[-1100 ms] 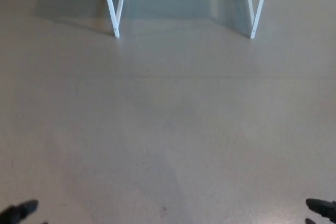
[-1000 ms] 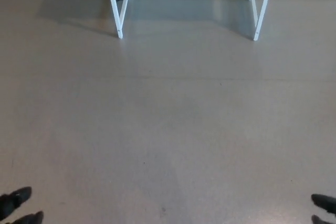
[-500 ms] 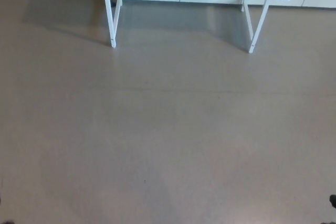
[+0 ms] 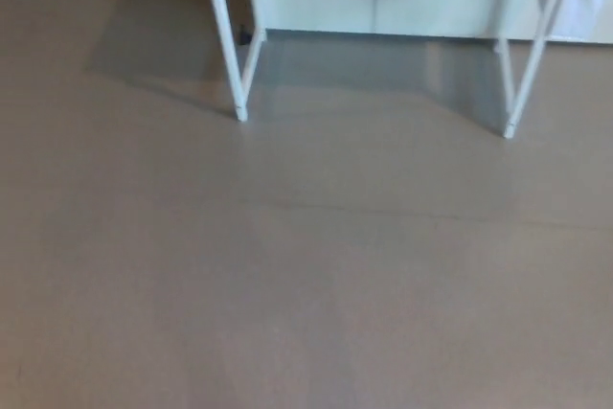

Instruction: The robot walk up to a desk on which a bottle is kept on the left hand side and a container is kept on the right hand side. The robot uses its left hand to pick up the bottle and places it in the container.

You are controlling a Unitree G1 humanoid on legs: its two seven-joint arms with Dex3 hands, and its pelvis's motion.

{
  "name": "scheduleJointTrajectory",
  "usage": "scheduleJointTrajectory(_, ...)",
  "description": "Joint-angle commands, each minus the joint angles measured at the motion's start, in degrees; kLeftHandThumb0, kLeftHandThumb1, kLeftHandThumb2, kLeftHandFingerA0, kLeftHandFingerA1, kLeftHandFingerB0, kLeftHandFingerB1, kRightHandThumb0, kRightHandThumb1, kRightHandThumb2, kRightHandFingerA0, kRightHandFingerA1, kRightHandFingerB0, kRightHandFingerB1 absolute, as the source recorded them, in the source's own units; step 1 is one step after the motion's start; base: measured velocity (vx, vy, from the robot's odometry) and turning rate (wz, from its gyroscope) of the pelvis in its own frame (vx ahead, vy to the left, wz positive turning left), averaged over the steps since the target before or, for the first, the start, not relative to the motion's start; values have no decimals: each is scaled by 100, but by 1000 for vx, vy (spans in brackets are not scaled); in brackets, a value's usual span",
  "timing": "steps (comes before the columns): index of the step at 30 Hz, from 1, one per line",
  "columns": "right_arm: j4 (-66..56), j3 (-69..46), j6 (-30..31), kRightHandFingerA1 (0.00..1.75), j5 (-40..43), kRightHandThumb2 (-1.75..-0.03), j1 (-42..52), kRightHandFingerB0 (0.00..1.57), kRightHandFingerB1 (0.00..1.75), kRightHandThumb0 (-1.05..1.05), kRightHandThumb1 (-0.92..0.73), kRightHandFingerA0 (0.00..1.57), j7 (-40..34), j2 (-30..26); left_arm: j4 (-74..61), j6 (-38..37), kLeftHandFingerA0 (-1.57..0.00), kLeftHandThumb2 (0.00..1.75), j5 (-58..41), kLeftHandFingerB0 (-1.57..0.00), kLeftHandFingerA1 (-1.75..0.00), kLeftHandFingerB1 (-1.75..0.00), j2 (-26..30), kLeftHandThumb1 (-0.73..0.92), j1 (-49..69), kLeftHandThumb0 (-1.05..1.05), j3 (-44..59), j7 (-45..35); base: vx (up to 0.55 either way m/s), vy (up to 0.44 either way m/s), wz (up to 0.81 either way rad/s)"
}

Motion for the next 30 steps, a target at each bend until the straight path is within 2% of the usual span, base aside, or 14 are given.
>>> scheduleJointTrajectory(1,329,-61,11,55,226,-69,120,30,48,-48,-32,35,305,28,466,-535,-25,84,15,-20,-51,-48,161,43,29,-6,127,-112,274,-128,-6)
scheduleJointTrajectory(5,541,12,-88,56,31,-70,56,32,47,-48,-31,42,142,27,911,-736,-24,84,-3,-19,-51,-47,224,42,-35,-7,193,-198,274,-38,-10)
scheduleJointTrajectory(6,697,-4,-101,50,91,-52,-13,36,37,-43,-39,46,263,0,1010,-810,-24,84,20,-19,-51,-47,243,42,-51,-8,198,-200,324,11,-20)
scheduleJointTrajectory(7,613,15,-77,59,128,-70,34,32,48,-53,-32,41,336,4,1172,-937,-24,84,58,-18,-51,-47,279,42,-81,-8,195,-219,401,99,-26)
scheduleJointTrajectory(11,655,43,-169,54,31,-70,38,32,47,-52,-31,36,294,-36,1327,-1101,-25,85,3,-18,-51,-47,264,42,-63,-8,208,-295,564,88,-25)
scheduleJointTrajectory(12,711,47,-201,50,23,-53,26,36,37,-46,-40,43,314,-51,1387,-1129,-25,85,-23,-18,-51,-47,264,42,-64,-8,221,-315,620,-67,-45)
scheduleJointTrajectory(14,762,55,-242,50,25,-53,17,36,37,-46,-40,43,340,-58,1447,-1162,-25,85,-43,-18,-51,-47,273,42,-75,-8,232,-342,623,-47,-3)
scheduleJointTrajectory(15,772,58,-228,57,23,-70,15,32,47,-47,-32,40,319,-49,1479,-1196,-24,85,-69,-18,-51,-48,277,42,-72,-7,247,-391,286,29,6)
scheduleJointTrajectory(22,748,103,-98,58,36,-70,-39,32,47,-51,-31,39,287,-59,1626,-1311,-26,85,-65,-19,-52,-48,295,42,-113,-9,268,-407,329,-28,17)
scheduleJointTrajectory(23,728,120,-89,59,15,-71,-29,30,47,-51,-31,43,275,-62,1652,-1316,-37,57,-76,-32,-35,-32,298,60,-119,-10,279,-418,494,-161,114)
scheduleJointTrajectory(24,724,132,-88,59,0,-71,-26,30,47,-51,-31,43,265,-66,1670,-1318,-37,57,-84,-32,-35,-32,299,60,-124,-10,288,-424,568,-181,106)
scheduleJointTrajectory(25,624,146,-84,61,22,-70,35,32,49,-52,-33,40,312,-55,1653,-1315,-26,85,-84,-18,-52,-48,295,42,-102,-9,294,-414,549,-239,78)
scheduleJointTrajectory(28,680,162,-146,60,6,-70,36,28,47,-50,-31,43,316,-55,1644,-1327,-25,85,-69,-18,-52,-47,292,42,-67,-9,303,-395,465,-241,57)
scheduleJointTrajectory(30,719,180,-164,55,-30,-53,18,35,38,-46,-41,46,289,-69,1624,-1346,-25,85,-52,-18,-51,-47,287,43,-49,-9,293,-382,424,-138,6)
